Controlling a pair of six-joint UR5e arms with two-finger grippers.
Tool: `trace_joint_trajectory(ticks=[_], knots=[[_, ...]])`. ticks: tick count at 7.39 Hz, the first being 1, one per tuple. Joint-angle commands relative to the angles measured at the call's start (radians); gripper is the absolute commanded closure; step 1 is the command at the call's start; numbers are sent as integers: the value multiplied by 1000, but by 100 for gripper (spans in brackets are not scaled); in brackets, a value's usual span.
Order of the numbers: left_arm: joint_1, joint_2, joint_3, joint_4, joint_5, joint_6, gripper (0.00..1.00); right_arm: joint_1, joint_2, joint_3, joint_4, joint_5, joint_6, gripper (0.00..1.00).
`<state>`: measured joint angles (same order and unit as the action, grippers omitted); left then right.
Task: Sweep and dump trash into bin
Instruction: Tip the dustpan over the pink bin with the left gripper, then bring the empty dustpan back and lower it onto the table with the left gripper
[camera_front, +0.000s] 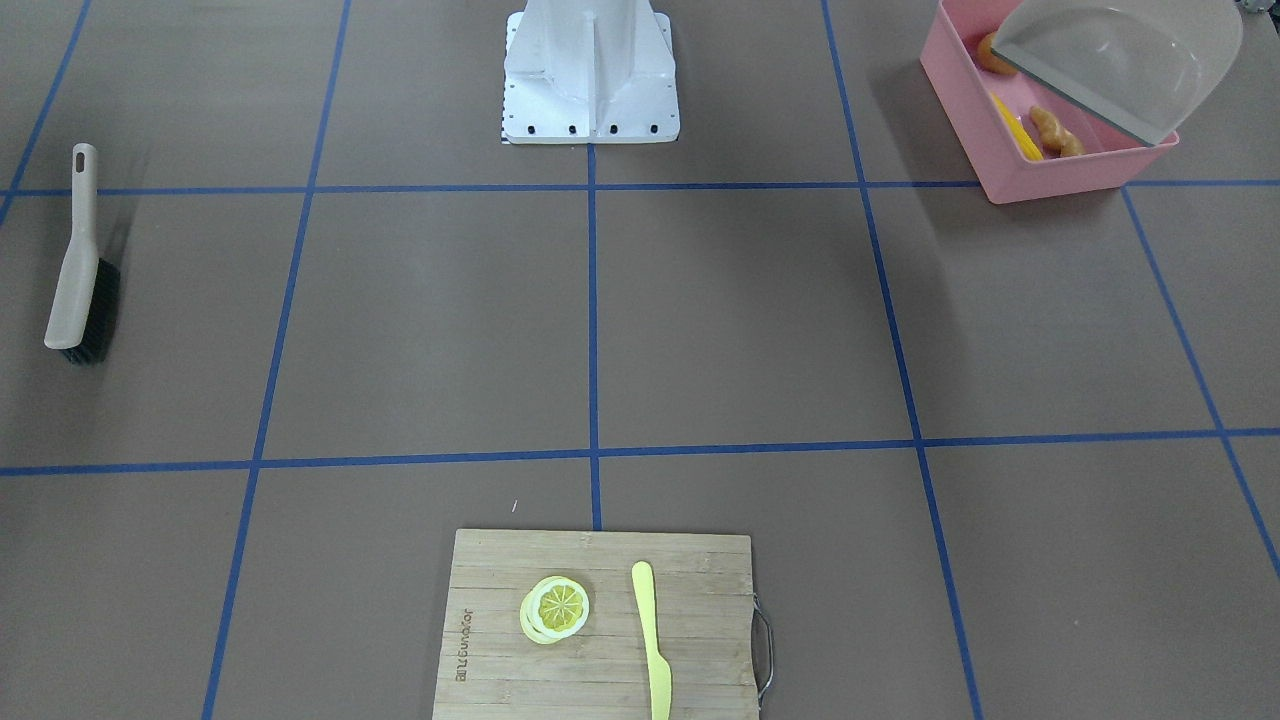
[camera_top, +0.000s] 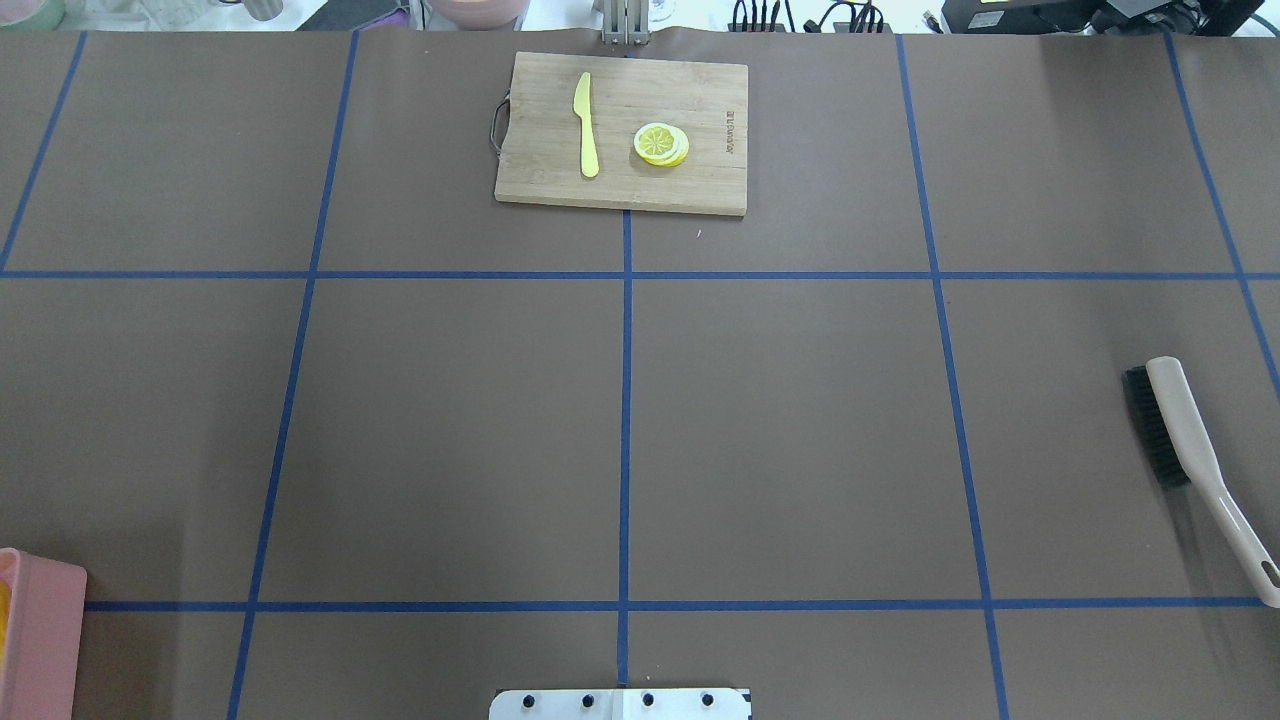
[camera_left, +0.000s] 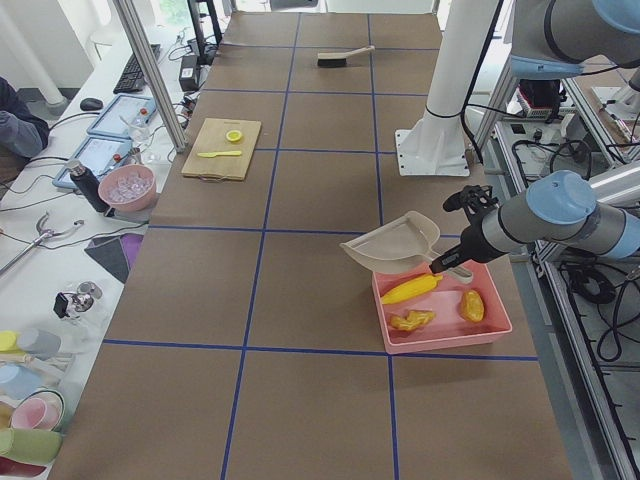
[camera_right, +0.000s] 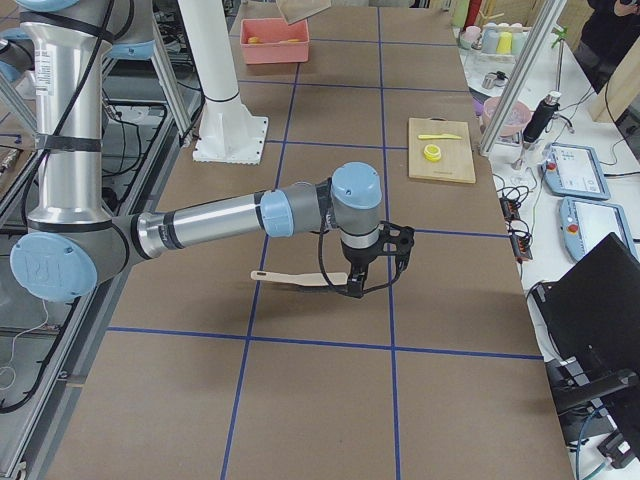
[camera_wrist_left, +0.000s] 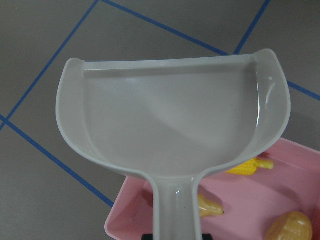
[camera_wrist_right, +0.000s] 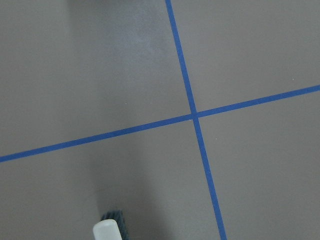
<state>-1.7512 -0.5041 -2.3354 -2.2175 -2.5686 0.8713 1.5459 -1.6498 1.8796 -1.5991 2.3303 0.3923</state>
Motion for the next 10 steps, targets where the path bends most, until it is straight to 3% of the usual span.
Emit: trace_joint_trajectory(ticks=[1, 4, 6, 7, 9, 10], knots=[[115, -153, 7, -1, -2, -107, 100, 5, -25, -39, 4, 9, -9, 0], [387, -379, 71, -57, 25, -240, 100, -3, 2, -138, 8, 44, 37, 0], [603, -454, 100, -190, 193, -390, 100, -26, 4, -146, 8, 29, 30, 0], [704, -488, 100, -209, 212, -399, 100, -42, 15, -152, 27, -15, -1, 0], [884, -556, 99, -237, 351, -445, 100, -43, -52, -160, 96, -14, -247, 0], [977, -598, 100, -235, 411, -472, 100, -41, -47, -161, 99, -6, -266, 0]])
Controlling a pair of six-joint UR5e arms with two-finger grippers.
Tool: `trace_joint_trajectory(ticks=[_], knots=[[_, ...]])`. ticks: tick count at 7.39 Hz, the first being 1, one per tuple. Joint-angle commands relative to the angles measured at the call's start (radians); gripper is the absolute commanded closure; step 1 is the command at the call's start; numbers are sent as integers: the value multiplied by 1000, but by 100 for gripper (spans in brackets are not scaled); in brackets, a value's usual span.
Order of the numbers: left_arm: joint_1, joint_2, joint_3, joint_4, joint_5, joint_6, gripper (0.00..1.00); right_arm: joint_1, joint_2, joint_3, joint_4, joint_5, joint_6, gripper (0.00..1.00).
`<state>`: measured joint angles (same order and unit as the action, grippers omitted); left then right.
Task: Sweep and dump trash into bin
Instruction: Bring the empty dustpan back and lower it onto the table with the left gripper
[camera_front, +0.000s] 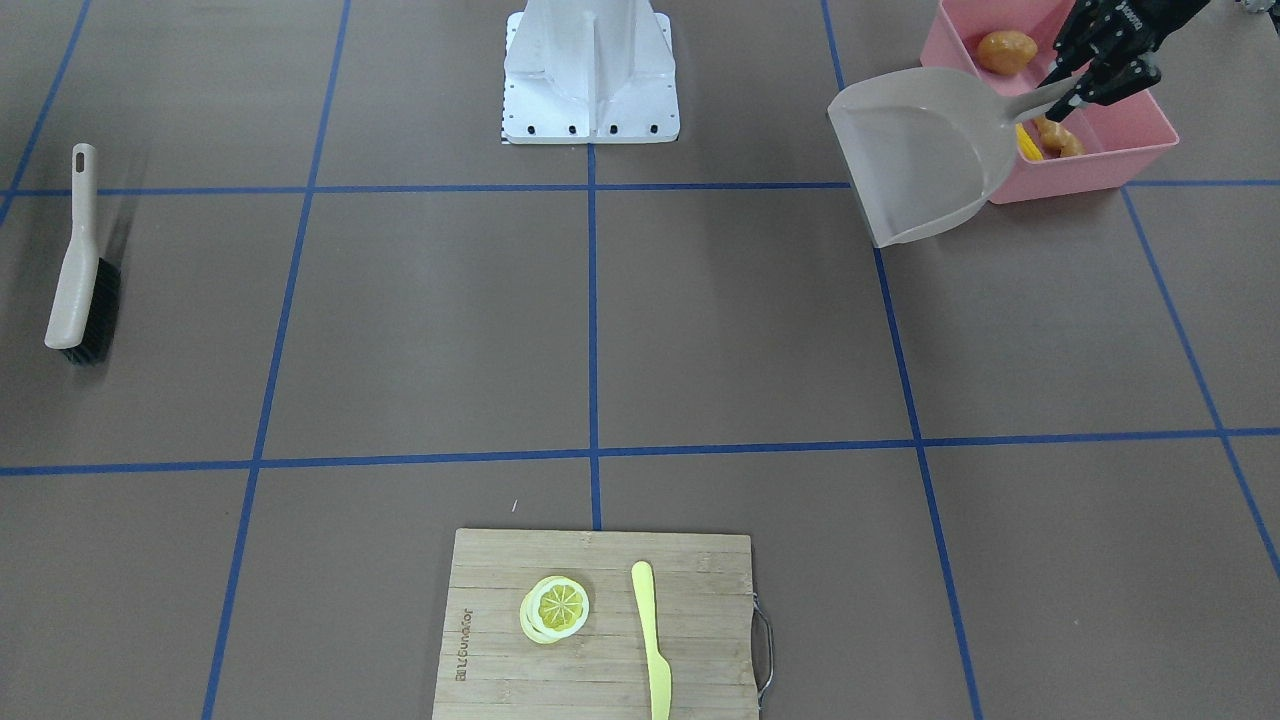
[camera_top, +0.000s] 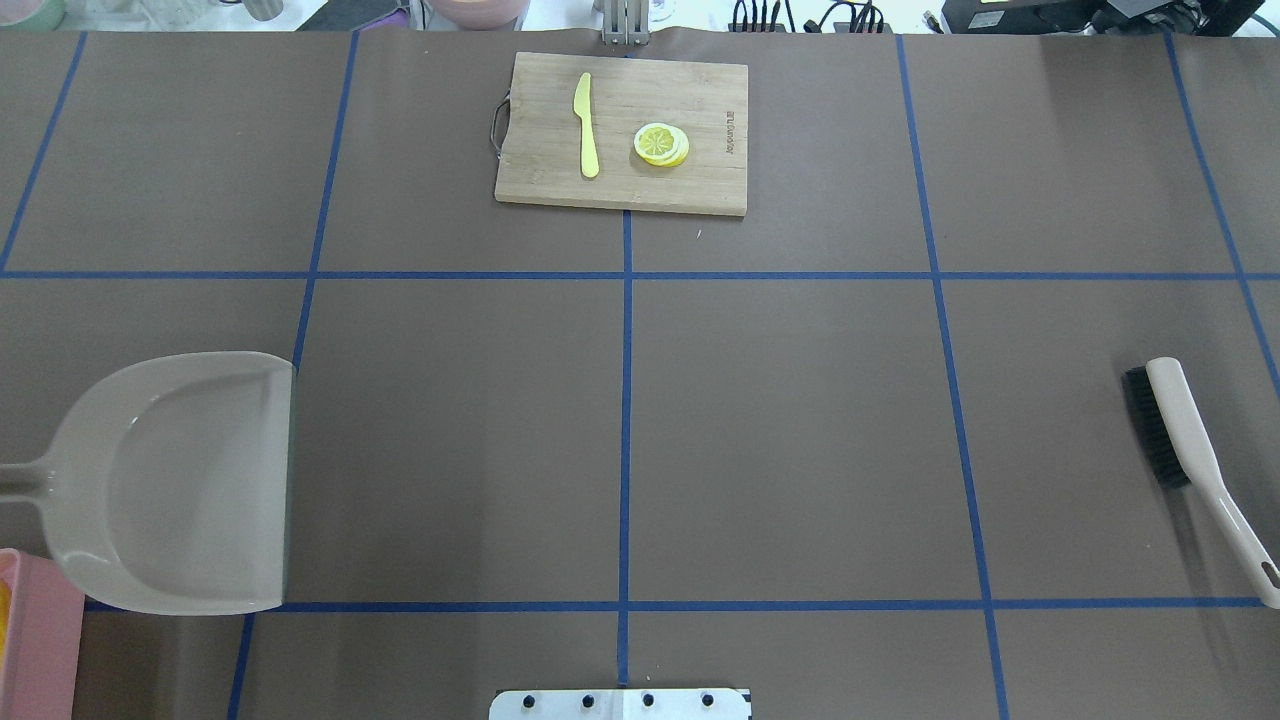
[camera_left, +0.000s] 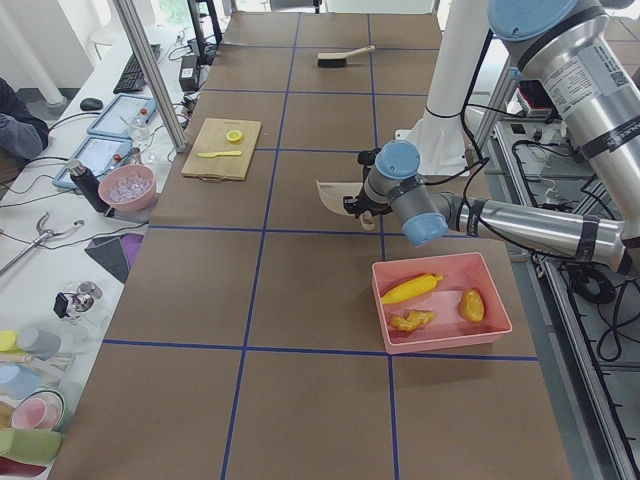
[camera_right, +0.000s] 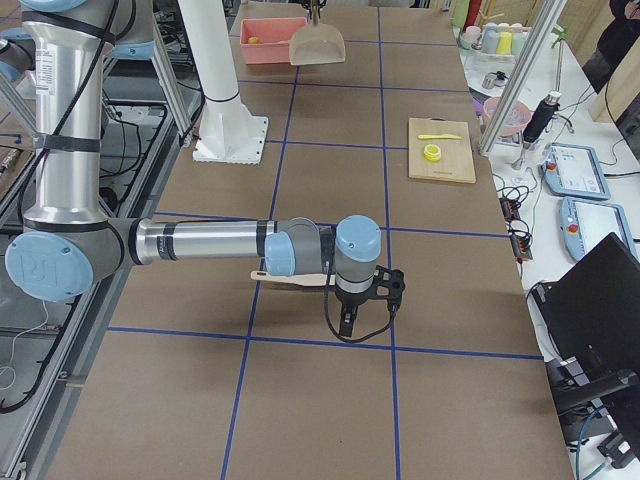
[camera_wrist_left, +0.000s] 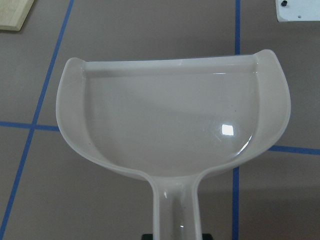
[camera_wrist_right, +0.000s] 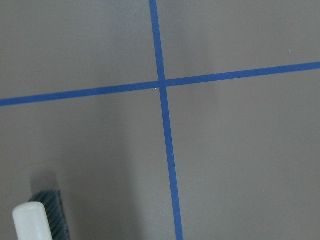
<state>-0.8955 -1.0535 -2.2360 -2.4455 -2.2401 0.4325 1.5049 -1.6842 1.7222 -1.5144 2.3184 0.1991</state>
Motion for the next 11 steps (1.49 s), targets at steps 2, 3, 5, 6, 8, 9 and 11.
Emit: trace_joint_trajectory(ticks=[2, 3, 5, 6, 8, 9, 11], knots=[[243, -182, 62, -7, 152, -90, 100, 0, -3, -1, 8, 24, -69, 0], [256, -236, 93, -9, 154, -92, 100, 0, 12, 0, -6, 29, -64, 0], [248, -371, 157, 2, 155, -177, 100, 3, 24, 13, -46, 24, -64, 0], [242, -444, 211, 8, 199, -182, 100, 3, 24, 17, -52, 19, -63, 0], [260, -481, 222, 37, 285, -187, 100, 6, 8, 17, -40, 18, -64, 0], [288, -477, 222, 63, 341, -189, 100, 9, 6, 16, -40, 16, -64, 0], [282, -512, 237, 123, 330, -211, 100, 9, 6, 14, -40, 15, -64, 0]])
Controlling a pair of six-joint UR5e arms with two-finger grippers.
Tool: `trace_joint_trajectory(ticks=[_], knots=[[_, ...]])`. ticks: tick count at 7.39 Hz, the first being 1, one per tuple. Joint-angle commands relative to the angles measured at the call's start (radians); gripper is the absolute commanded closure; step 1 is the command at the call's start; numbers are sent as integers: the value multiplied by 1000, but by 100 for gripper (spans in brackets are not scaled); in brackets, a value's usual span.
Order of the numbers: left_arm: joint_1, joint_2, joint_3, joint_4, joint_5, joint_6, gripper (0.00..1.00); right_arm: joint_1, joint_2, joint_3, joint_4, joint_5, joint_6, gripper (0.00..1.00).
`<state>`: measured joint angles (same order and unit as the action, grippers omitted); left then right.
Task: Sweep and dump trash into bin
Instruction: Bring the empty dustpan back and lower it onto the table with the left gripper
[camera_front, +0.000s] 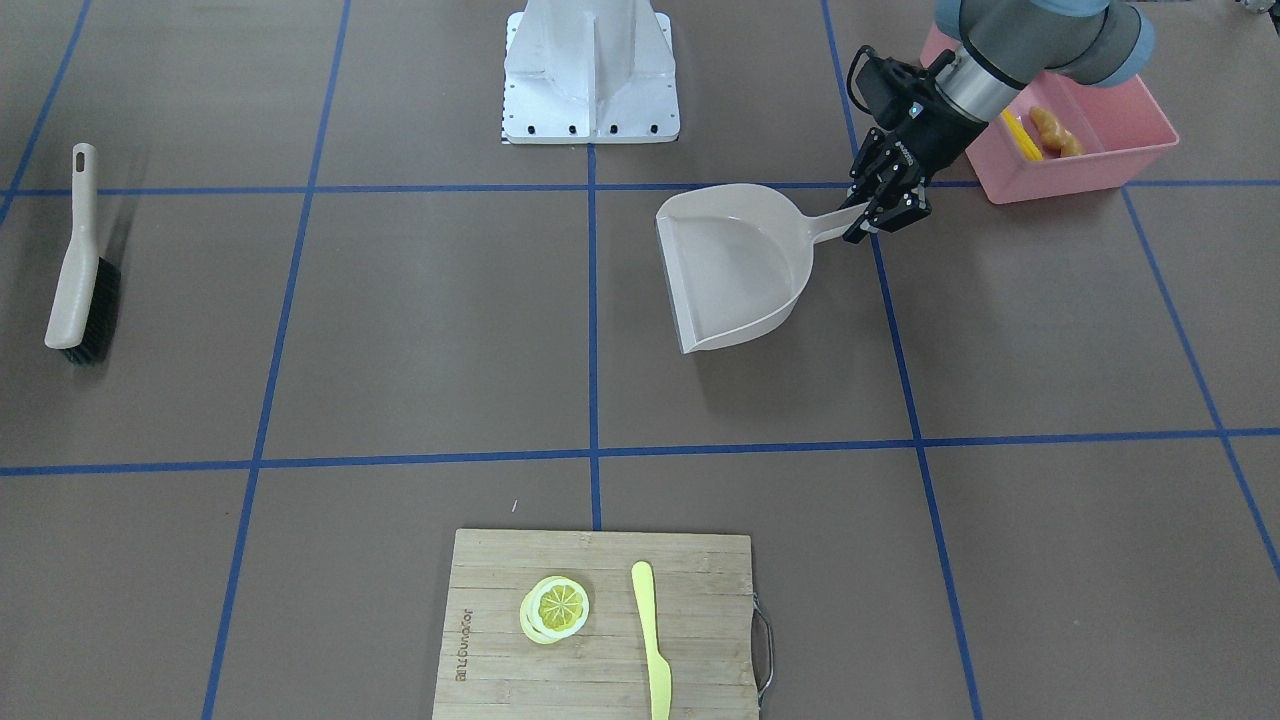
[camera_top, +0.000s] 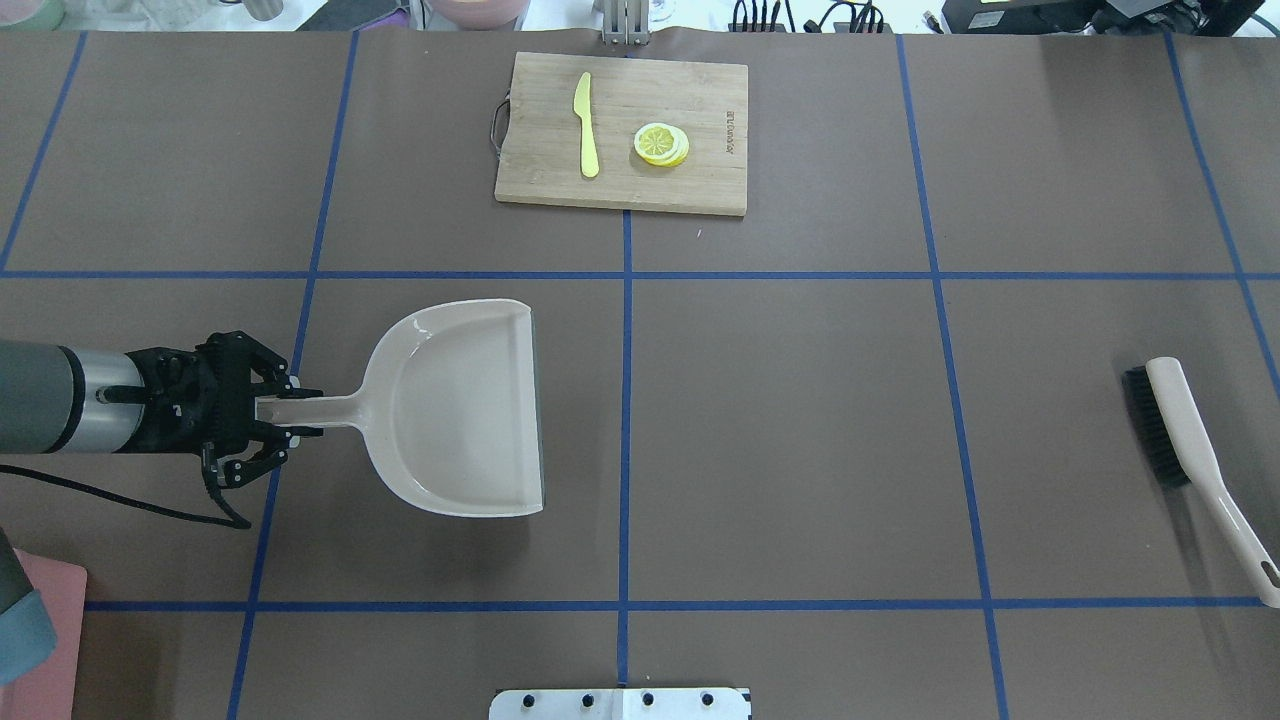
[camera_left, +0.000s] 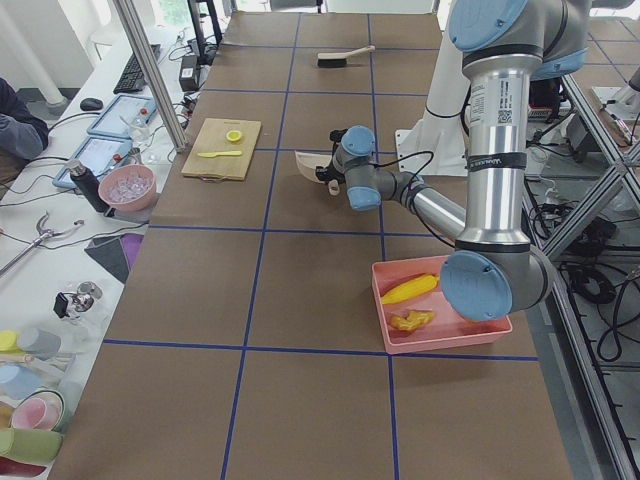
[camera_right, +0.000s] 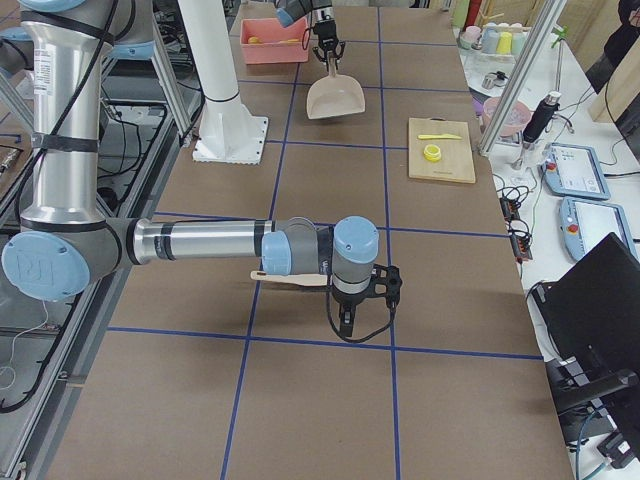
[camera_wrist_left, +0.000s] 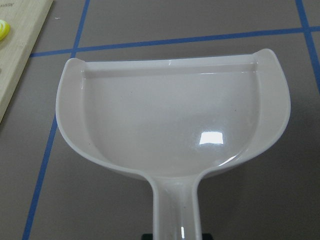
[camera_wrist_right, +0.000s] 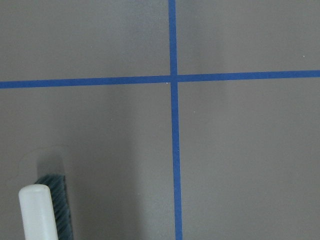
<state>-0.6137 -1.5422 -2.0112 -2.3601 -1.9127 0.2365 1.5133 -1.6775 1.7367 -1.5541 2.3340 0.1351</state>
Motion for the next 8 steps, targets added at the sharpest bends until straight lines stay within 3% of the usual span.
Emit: trace_joint_trajectory(ticks=[1, 3, 8], knots=[[-21, -63, 34, 71, -71, -13, 100, 1, -1, 0, 0, 1, -2, 0], [-72, -127, 98, 122, -170, 102, 100, 1, -2, 0, 0, 2, -2, 0], [-81, -197, 149, 140, -201, 161, 100, 1, -2, -3, 0, 2, -6, 0]])
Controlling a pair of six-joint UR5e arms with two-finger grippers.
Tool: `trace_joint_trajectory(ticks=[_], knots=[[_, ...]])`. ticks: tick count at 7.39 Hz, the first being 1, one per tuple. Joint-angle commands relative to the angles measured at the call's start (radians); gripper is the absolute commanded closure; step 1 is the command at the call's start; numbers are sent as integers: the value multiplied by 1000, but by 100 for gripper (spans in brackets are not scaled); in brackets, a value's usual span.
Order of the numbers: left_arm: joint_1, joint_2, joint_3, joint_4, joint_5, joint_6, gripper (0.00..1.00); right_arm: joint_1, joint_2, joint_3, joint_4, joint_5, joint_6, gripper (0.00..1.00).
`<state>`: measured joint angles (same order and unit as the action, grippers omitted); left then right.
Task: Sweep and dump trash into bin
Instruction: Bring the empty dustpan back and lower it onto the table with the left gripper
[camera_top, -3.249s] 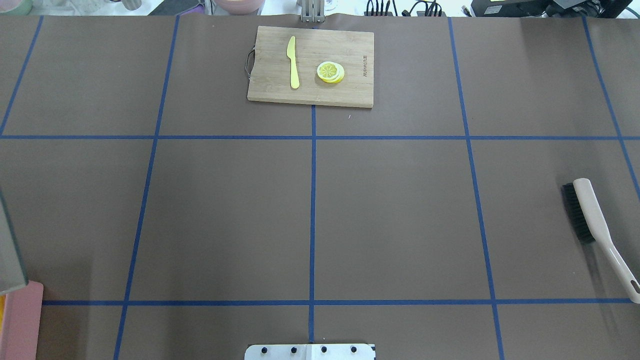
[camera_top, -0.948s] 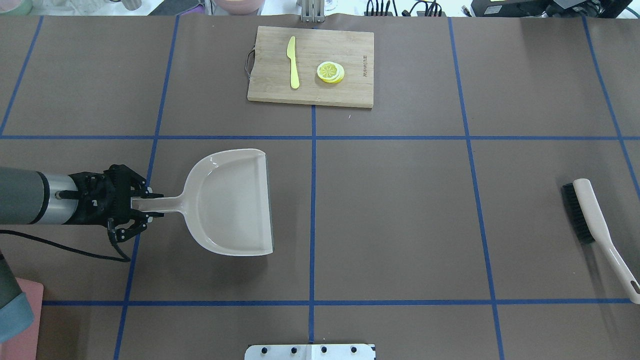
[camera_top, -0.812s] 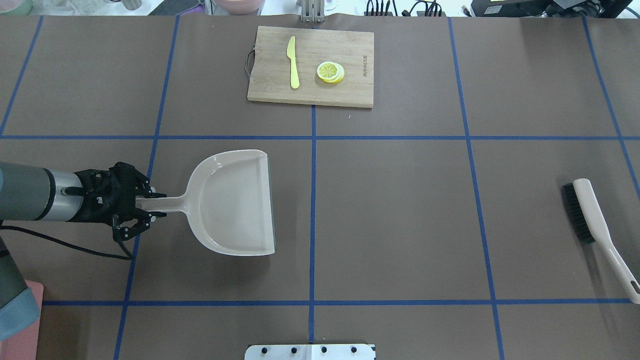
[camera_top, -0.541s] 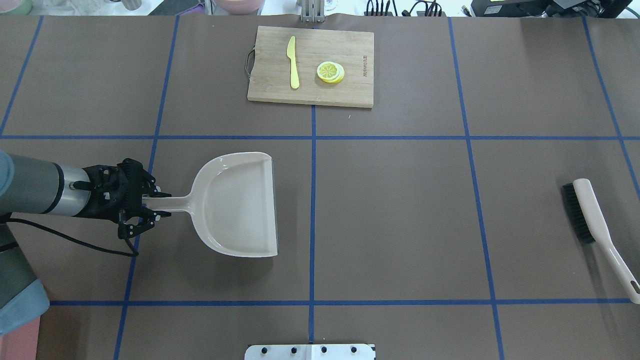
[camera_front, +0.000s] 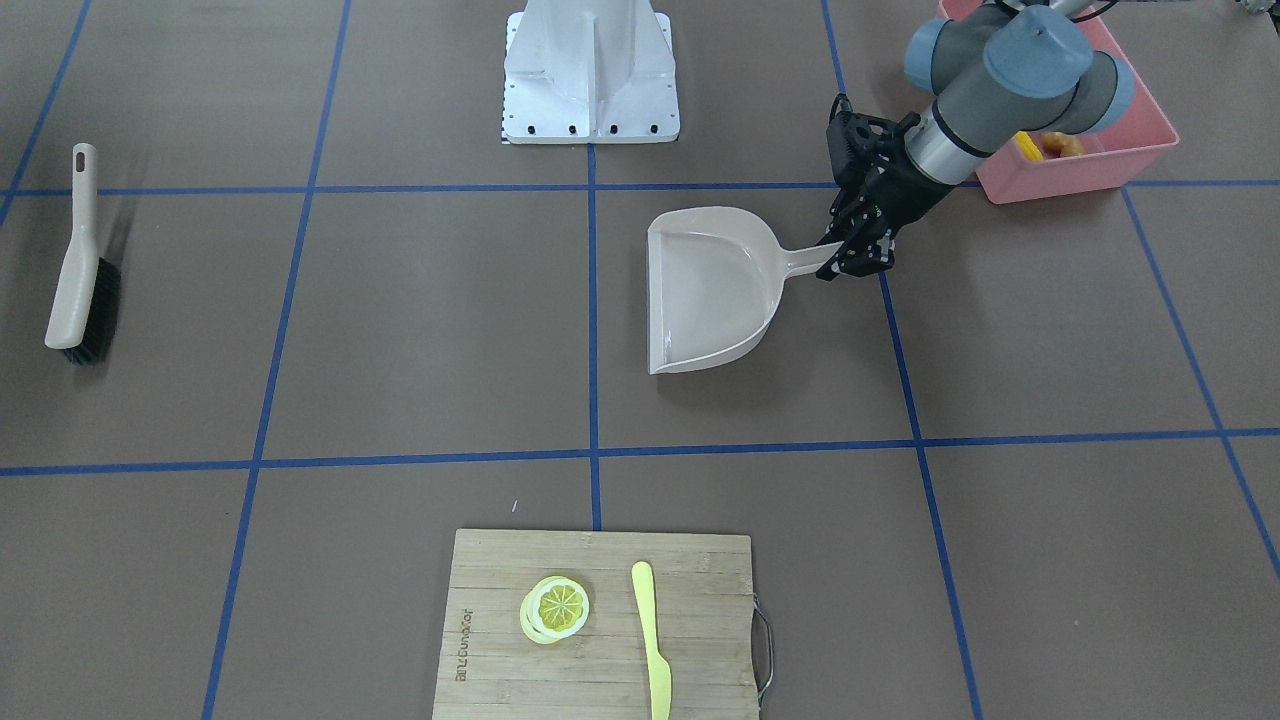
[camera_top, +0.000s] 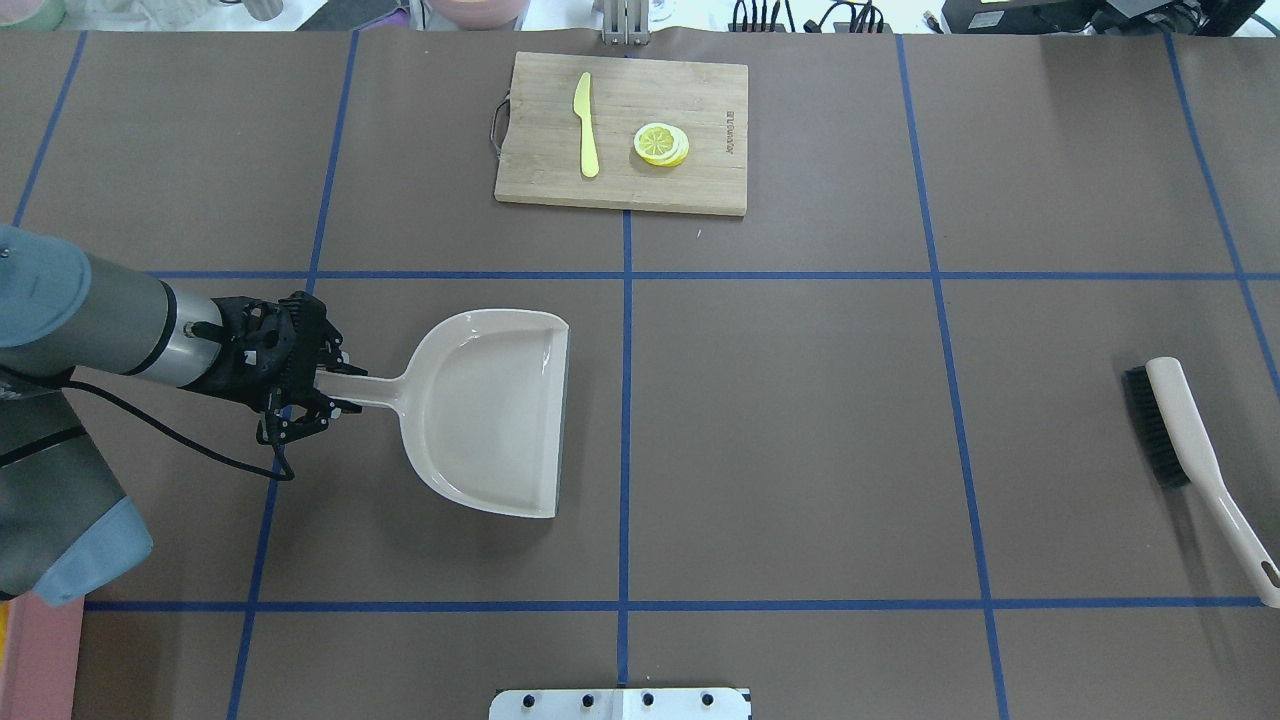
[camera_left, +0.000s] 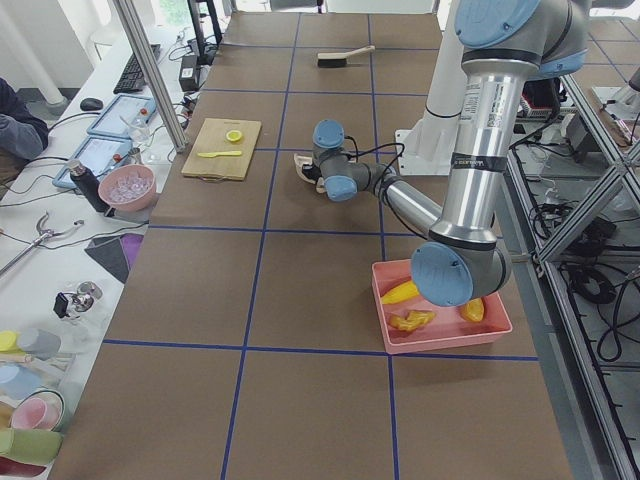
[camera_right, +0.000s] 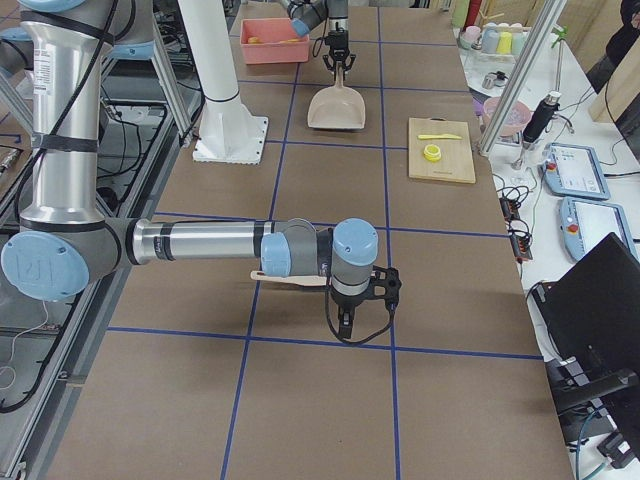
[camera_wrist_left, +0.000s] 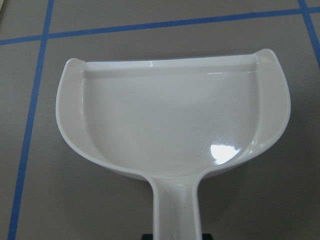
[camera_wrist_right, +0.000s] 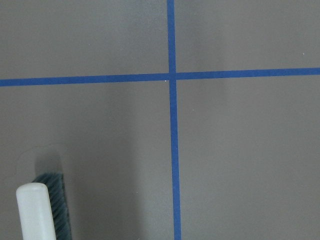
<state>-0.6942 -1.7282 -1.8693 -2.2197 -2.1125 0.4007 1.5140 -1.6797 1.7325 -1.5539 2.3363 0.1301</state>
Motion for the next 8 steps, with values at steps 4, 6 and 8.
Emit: trace_joint_trajectory(ticks=[4, 6, 8], knots=[[2, -36, 47, 2, -4, -43, 100, 0, -2, 1, 0, 1, -3, 0], [4, -44, 55, 5, -30, -42, 87, 0, -2, -1, 0, 0, -3, 0], [4, -45, 55, 5, -32, -40, 49, 0, 0, -1, 0, 1, 0, 0]])
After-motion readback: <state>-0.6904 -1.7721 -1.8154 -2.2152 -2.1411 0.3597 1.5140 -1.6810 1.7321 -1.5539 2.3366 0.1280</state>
